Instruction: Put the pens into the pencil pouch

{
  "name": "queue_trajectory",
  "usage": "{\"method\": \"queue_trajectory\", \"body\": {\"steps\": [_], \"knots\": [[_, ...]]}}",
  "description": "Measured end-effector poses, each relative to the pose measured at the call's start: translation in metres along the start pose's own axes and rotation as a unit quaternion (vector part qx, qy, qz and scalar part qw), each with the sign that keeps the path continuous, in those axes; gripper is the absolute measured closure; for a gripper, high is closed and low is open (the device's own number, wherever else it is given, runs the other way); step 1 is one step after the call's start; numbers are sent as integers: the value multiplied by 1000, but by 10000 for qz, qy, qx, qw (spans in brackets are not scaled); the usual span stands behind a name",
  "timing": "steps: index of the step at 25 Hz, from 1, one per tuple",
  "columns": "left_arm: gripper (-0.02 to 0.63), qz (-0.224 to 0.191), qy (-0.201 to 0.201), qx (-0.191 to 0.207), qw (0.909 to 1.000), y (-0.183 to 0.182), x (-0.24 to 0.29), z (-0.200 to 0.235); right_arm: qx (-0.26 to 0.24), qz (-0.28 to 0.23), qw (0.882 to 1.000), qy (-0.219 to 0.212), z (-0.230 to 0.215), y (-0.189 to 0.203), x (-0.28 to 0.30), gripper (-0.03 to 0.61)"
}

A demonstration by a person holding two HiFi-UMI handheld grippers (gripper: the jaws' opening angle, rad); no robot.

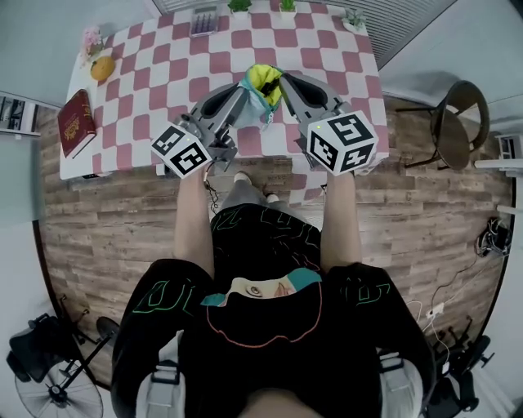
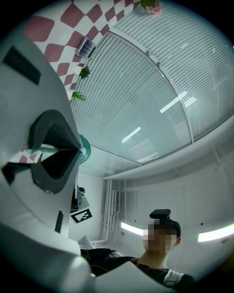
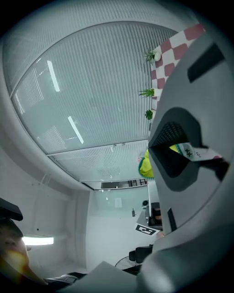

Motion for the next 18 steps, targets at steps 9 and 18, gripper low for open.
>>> {"method": "queue_trajectory", "body": {"steps": [9,18], "knots": [[611,-85,15,116,9999,-9,9,1,-419,487,9979,-78,0,-4,6,575],[612,-403,-409,97,9983,-26,15,10,-185,2,9988,460,-18,-22,3,575]]}}
Point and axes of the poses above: the fingertips, and each gripper's own axes: x forward along the fingers, z to its left, y out of its underside, the point moved 9 cm from there along -x, backward along the fingers, and after that the axes turned 4 degrees about -x, right-handed, at the moved point
